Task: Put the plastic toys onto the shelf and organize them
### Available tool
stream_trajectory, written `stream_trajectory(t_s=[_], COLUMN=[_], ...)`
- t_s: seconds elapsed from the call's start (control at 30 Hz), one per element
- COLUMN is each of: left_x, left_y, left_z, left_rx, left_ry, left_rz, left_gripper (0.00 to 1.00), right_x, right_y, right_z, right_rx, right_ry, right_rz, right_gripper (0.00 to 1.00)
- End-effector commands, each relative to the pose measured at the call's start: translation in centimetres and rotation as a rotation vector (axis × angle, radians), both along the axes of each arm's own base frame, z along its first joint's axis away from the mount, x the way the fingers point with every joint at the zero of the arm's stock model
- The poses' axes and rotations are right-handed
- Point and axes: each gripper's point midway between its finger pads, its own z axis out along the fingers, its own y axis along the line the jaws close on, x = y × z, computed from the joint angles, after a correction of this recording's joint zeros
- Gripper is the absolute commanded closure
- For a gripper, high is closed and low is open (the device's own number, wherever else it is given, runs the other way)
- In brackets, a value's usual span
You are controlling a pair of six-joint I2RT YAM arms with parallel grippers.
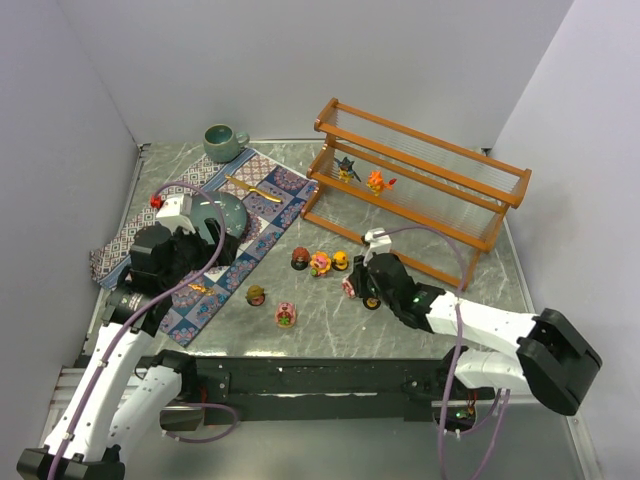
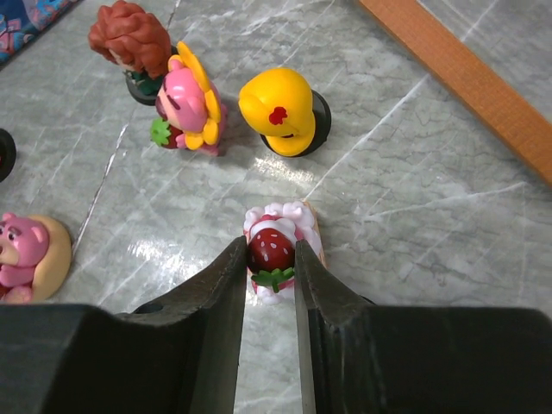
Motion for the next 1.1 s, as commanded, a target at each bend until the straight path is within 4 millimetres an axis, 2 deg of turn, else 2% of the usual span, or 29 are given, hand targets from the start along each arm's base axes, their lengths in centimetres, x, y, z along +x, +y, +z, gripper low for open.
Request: stream_trajectory(t_s=[0.0, 0.03, 0.07, 0.23, 0.27, 0.33, 0.37, 0.43, 0.47, 0.5, 0.57, 0.6, 0.67, 0.8, 0.87, 0.9, 1.07], left_x=[0.1, 0.1, 0.1, 0.0, 0.0, 0.0, 0.0, 0.0, -0.1, -0.1, -0.1, -0.1, -0.1, -0.2, -0.2, -0.2, -0.2], left_y=[-0.2, -0.2, -0.2, -0.2, -0.2, -0.2, -0.3, -0.2, -0.2, -0.3, -0.3, -0.3, -0.3, -0.4, -0.5, -0.6, -0.7], left_z=[1.1, 1.1, 1.1, 1.2, 1.3, 1.3, 1.3, 1.3, 1.3, 1.4, 1.4, 1.4, 1.4, 1.4, 1.4, 1.4, 1.2], left_rx=[-0.023, -0.021, -0.021, -0.023, -0.024, -0.025, -0.024, -0.024, -0.024, -0.025, -0.025, -0.022, -0.024, -0.023, -0.024, -0.024, -0.023], left_ry=[-0.047, -0.044, -0.045, -0.051, -0.054, -0.054, -0.056, -0.056, -0.056, -0.057, -0.059, -0.060, -0.059, -0.060, -0.058, -0.056, -0.050], left_rz=[-0.008, -0.008, -0.008, -0.011, -0.011, -0.013, -0.015, -0.013, -0.015, -0.017, -0.021, -0.019, -0.020, -0.025, -0.029, -0.030, -0.038], left_gripper=[0.03, 0.03, 0.03, 0.03, 0.03, 0.03, 0.03, 0.03, 0.03, 0.03, 0.03, 0.03, 0.03, 0.03, 0.03, 0.03, 0.03], right_x=[0.8, 0.8, 1.0, 2.5, 3.0, 4.0, 4.8, 6.1, 7.0, 7.7, 9.4, 10.1, 11.8, 14.4, 15.2, 15.8, 17.9], right_y=[1.3, 1.3, 1.7, 2.7, 3.0, 3.6, 3.9, 4.3, 4.5, 4.8, 5.1, 5.4, 5.3, 6.0, 6.5, 6.4, 6.8], right_z=[5.1, 5.4, 6.6, 9.8, 11.0, 11.5, 12.7, 12.6, 13.5, 12.7, 13.5, 12.6, 13.1, 11.7, 11.7, 10.7, 9.2], right_rx=[0.027, 0.014, 0.020, -0.038, -0.037, -0.082, -0.091, -0.147, -0.152, -0.186, -0.196, -0.208, -0.208, -0.246, -0.241, -0.252, -0.283], right_ry=[-0.117, -0.121, -0.144, -0.250, -0.277, -0.322, -0.355, -0.384, -0.407, -0.405, -0.441, -0.431, -0.459, -0.482, -0.497, -0.481, -0.476], right_rz=[0.071, 0.082, 0.096, 0.168, 0.164, 0.196, 0.188, 0.208, 0.203, 0.217, 0.219, 0.228, 0.220, 0.252, 0.278, 0.277, 0.283], right_gripper=[1.00, 1.00, 1.00, 1.00, 1.00, 1.00, 1.00, 1.00, 1.00, 1.00, 1.00, 1.00, 1.00, 1.00, 1.00, 1.00, 1.00])
